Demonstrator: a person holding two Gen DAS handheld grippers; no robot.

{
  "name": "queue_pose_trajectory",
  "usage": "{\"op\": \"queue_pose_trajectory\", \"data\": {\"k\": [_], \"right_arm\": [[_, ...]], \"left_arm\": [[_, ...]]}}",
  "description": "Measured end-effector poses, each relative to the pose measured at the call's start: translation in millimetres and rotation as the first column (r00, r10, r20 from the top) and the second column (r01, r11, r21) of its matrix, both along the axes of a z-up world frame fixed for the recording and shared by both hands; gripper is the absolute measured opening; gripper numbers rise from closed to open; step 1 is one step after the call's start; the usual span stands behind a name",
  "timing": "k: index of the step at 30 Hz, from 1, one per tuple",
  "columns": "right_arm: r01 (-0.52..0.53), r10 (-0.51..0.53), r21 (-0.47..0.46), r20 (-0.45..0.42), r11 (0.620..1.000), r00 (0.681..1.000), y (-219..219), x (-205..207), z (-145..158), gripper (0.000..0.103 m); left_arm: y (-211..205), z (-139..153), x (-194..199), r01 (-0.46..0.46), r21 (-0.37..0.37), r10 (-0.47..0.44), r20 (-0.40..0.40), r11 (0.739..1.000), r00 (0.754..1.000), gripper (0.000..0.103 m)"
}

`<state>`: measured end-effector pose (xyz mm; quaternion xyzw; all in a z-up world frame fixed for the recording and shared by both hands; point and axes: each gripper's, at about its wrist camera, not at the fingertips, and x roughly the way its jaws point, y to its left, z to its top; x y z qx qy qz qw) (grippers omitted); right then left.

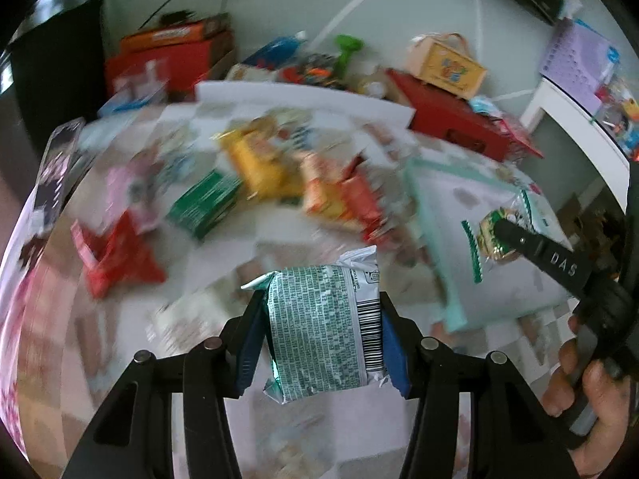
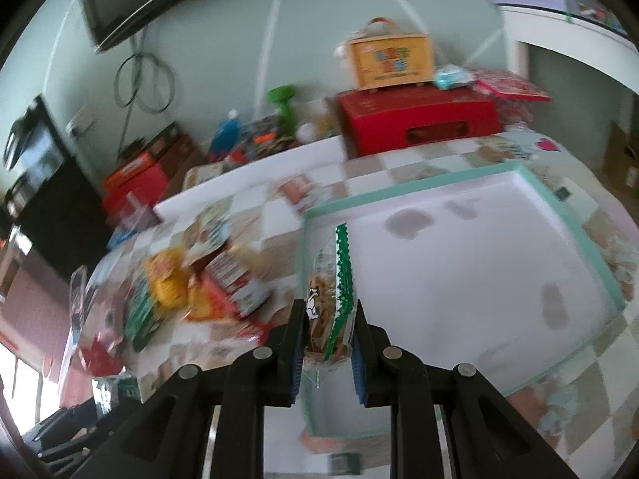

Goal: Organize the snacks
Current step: 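Carry both packs over the teal-rimmed tray and open both tools to drop them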

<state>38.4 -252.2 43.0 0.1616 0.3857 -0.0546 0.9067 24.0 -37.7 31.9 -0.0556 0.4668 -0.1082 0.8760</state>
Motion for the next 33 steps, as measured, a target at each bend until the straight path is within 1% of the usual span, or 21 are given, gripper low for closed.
{"op": "queue_pose_trajectory", "data": {"k": [4, 8, 11, 12, 17, 19, 23, 26, 28, 29, 31, 33], "right_arm": [[0.078, -0.078, -0.012, 0.004, 0.997, 0.997, -29.0, -0.6, 1.6, 0.021], [0.172, -0.172, -0.022, -0.005, 0.985, 0.985, -62.1, -2.1, -1.1, 0.021], [0.252, -0.253, -0.037, -0.011, 0.967, 0.967, -88.4, -6.6, -3.0, 0.021], [0.288, -0.289, -0.049, -0.016, 0.956, 0.957, -99.0, -8.3, -4.1, 0.021], [0.384, -0.387, -0.075, -0.028, 0.920, 0.922, -133.4, -16.0, -11.4, 0.022], [0.411, -0.415, -0.090, -0.035, 0.907, 0.909, -142.6, -19.8, -13.3, 0.022], [0.442, -0.448, -0.099, -0.053, 0.892, 0.892, -156.5, -20.2, -20.9, 0.022], [0.450, -0.458, -0.106, -0.073, 0.887, 0.886, -159.9, -21.8, -25.9, 0.022], [0.448, -0.455, -0.091, -0.083, 0.889, 0.886, -162.3, -22.1, -28.5, 0.023], [0.452, -0.458, -0.088, -0.080, 0.888, 0.885, -162.1, -22.8, -28.1, 0.023], [0.450, -0.457, -0.093, -0.080, 0.888, 0.886, -161.8, -23.8, -27.1, 0.023], [0.448, -0.454, -0.089, -0.082, 0.890, 0.887, -160.8, -24.4, -26.4, 0.023]], "left_arm": [[-34.7, 2.8, 21.4, 0.085, -0.031, -0.085, -0.001, 0.996, 0.996, 0.054], [-77.1, 3.8, 39.9, 0.179, -0.038, -0.179, 0.007, 0.983, 0.984, 0.054], [-105.9, 2.4, 52.1, 0.237, -0.057, -0.238, -0.002, 0.970, 0.971, 0.054], [-115.7, 0.6, 57.2, 0.254, -0.060, -0.254, -0.004, 0.965, 0.967, 0.054], [-162.8, -10.2, 74.7, 0.328, -0.031, -0.329, -0.022, 0.944, 0.944, 0.054], [-178.3, -15.1, 80.2, 0.347, -0.016, -0.348, -0.032, 0.938, 0.937, 0.054], [-197.7, -22.9, 87.2, 0.360, -0.001, -0.359, -0.044, 0.933, 0.932, 0.054], [-208.4, -27.9, 91.8, 0.368, 0.012, -0.366, -0.062, 0.930, 0.928, 0.055], [-213.6, -28.8, 92.6, 0.366, 0.023, -0.364, -0.066, 0.930, 0.929, 0.056], [-214.8, -28.0, 92.0, 0.368, 0.027, -0.366, -0.063, 0.929, 0.929, 0.057], [-215.5, -26.8, 91.4, 0.367, 0.030, -0.365, -0.057, 0.930, 0.929, 0.066], [-213.4, -24.5, 89.6, 0.363, 0.036, -0.361, -0.052, 0.931, 0.931, 0.069]]}}
